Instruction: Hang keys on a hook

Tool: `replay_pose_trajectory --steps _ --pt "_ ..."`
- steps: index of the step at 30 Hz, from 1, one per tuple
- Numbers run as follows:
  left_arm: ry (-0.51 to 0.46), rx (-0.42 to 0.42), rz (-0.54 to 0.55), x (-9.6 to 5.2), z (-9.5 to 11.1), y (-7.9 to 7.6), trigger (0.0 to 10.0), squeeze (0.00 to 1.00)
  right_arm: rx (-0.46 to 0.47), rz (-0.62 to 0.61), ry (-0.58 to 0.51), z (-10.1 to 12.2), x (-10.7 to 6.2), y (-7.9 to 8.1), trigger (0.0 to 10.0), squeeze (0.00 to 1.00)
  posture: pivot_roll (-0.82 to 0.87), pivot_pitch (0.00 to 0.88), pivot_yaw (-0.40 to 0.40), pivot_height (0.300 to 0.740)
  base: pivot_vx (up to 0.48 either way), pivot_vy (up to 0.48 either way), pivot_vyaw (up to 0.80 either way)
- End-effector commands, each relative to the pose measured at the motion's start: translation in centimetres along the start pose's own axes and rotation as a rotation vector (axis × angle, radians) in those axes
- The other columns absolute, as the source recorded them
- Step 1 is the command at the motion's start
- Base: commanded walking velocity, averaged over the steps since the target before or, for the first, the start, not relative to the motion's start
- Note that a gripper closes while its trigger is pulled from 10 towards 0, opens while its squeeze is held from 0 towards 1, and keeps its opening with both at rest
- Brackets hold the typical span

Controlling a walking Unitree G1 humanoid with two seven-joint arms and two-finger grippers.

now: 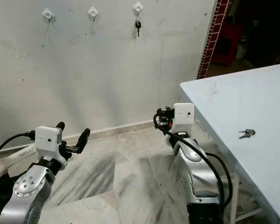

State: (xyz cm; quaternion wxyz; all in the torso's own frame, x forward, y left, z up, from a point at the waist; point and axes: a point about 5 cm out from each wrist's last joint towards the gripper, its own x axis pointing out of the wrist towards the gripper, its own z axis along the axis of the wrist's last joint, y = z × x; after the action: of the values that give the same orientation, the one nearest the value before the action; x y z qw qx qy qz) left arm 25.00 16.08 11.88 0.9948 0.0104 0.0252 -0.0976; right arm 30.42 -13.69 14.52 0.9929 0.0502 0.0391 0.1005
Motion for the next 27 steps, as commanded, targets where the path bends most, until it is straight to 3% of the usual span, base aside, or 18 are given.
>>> replay_pose_trajectory --steps 1,10,27 --pt "-0.012 0.007 -0.005 -0.10 0.32 0.24 10.0 0.00 0.002 0.022 -0.013 0.23 0.13 0.57 10.0 0.00 0.05 0.000 0.033 0.740 0.326 0.000 0.73" --pt "-0.011 0.004 -0.013 -0.12 0.31 0.09 10.0 0.00 0.009 0.027 -0.005 -0.01 -0.01 0.62 10.0 0.00 0.05 0.000 0.035 0.740 0.384 0.000 0.65" --pt "-0.007 0.003 -0.025 0.00 0.25 -0.03 10.0 0.00 0.011 0.027 -0.005 -0.08 0.06 0.68 10.0 0.00 0.05 0.000 0.035 0.740 0.403 0.000 0.00"
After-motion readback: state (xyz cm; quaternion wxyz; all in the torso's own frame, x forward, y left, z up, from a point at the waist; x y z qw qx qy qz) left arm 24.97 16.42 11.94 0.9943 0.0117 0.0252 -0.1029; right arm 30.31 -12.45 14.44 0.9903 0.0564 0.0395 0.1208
